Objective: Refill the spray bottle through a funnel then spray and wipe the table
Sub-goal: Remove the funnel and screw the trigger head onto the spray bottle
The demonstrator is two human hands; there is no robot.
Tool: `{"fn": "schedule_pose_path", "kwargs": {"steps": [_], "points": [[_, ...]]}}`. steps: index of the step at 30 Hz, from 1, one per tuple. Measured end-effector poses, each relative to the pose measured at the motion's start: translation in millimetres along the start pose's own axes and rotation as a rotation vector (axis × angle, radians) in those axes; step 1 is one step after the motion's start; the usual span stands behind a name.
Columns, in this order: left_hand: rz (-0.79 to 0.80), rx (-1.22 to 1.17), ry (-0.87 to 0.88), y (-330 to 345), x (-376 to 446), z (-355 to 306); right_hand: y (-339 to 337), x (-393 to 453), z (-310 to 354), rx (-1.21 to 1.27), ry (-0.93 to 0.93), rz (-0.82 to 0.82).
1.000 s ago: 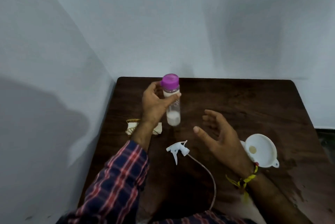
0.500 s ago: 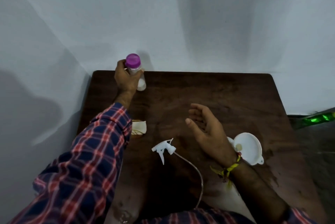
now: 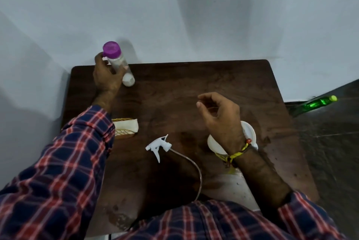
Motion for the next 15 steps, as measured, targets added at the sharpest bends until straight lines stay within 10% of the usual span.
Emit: {"fn": "schedule_pose_path", "kwargs": {"steps": [7, 15], "points": [[-0.124, -0.021, -0.065, 0.3, -86.6, -33.0, -43.1, -0.3, -41.9, -0.205, -0.065, -0.059], [0.301, -0.074, -0.068, 32.8, -211.2, -38.3, -81.4, -12.3, -82.4, -0.303, 0.005, 0.04]]}}
Point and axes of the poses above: each hand's wrist, its own x-axis towards the middle knuckle, its own y-axis out of the palm, z = x × y, the point moved 1 cm from there along x, towards the middle knuckle, and after that the axes turned 9 degrees about -z, right-handed, at the moved point
